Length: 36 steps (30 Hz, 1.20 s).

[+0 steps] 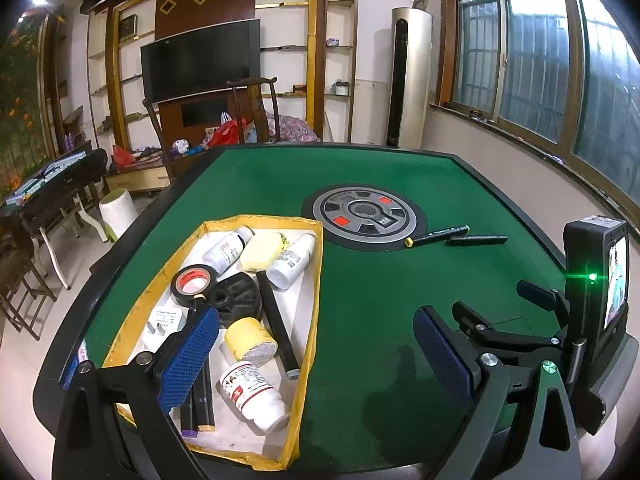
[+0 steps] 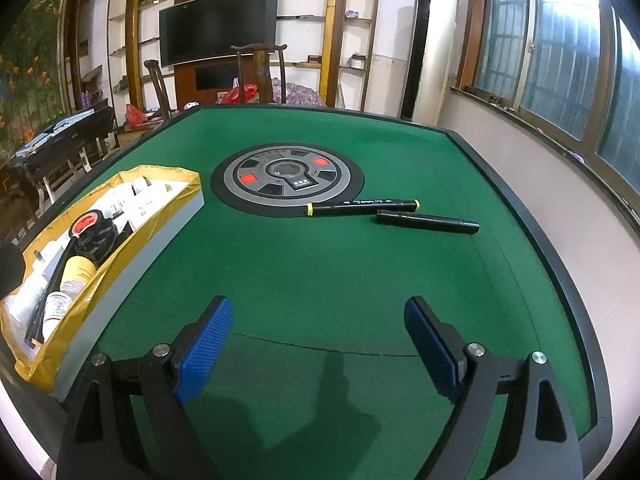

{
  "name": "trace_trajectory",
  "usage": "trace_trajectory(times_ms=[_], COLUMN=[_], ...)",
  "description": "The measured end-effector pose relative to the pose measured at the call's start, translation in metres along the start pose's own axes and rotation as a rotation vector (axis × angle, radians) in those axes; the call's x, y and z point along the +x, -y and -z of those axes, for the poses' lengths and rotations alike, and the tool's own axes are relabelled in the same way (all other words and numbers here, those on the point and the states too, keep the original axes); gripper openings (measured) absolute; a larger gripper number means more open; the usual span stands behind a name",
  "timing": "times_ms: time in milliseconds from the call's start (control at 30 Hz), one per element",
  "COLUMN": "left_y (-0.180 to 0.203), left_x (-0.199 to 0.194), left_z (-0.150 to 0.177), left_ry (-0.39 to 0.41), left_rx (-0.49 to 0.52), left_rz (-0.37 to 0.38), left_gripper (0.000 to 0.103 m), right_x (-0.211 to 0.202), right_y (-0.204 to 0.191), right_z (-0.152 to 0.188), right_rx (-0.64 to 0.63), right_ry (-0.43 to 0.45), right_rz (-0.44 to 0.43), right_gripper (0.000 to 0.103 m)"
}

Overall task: Organize rigid objects
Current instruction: 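Open both tools and withdraw them from the tray, then reach the right tool to the black marker and grasp it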

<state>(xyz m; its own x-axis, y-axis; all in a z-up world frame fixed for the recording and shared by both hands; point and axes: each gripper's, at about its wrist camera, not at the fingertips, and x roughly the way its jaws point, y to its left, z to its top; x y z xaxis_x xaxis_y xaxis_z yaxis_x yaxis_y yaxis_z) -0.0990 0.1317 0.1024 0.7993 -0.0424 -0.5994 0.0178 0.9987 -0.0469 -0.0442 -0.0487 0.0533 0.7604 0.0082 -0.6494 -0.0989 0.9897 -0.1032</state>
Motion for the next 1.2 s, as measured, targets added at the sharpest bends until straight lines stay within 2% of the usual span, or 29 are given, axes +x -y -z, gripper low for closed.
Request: trace_trajectory(times_ms=[267, 467, 533, 633, 800, 867, 967, 1067, 1100, 1200], left_y=[-0.001, -0.013, -0.016, -0.021, -0.024, -0.020, -0.015, -0.017, -0.018, -0.019], left_x=[0.018, 0.012, 0.013, 0.024, 0.047, 0.052, 0.057, 0.058, 0.058, 0.059], left_z=[-0.001, -0.010, -0.015, -0.024, -0.029, -0.028, -0.027, -0.027, -0.028, -0.029], left_ry=[-0.027, 0.053, 0.063, 0.034, -0.052, -0.070, -0.086, -0.092, -0.094, -0.094], left_rx=[-0.018, -0.038, -0.038, -0.057, -0.121, -0.115, -0.097, -0.103, -0.103, -0.086], left_rz=[0.010, -0.069, -0.080, -0.042, 0.054, 0.063, 0.066, 0.062, 0.061, 0.064], left_gripper=[0.099, 0.099, 0.102, 0.102, 0.102, 0.102, 0.102, 0.102, 0.102, 0.102], right_x=[0.021, 0.033, 0.038, 0.055, 0.091, 0.112, 0.146, 0.174, 0.179, 0.190], right_y=[0.006, 0.002, 0.005, 0.034, 0.117, 0.141, 0.155, 0.164, 0.165, 0.157], right_z=[-0.001, -0.002, -0.005, -0.018, -0.050, -0.061, -0.079, -0.091, -0.095, -0.095], right_rx=[0.011, -0.005, -0.009, 0.053, 0.250, 0.303, 0.276, 0.292, 0.292, 0.259], right_ry=[-0.037, -0.066, -0.082, -0.132, -0.149, -0.178, -0.220, -0.216, -0.195, -0.222], right_rz=[0.015, 0.003, -0.016, -0.063, -0.065, -0.045, -0.002, -0.056, -0.049, -0.075], right_gripper=[0.087, 0.087, 0.087, 0.087, 0.087, 0.087, 0.087, 0.088, 0.088, 0.088])
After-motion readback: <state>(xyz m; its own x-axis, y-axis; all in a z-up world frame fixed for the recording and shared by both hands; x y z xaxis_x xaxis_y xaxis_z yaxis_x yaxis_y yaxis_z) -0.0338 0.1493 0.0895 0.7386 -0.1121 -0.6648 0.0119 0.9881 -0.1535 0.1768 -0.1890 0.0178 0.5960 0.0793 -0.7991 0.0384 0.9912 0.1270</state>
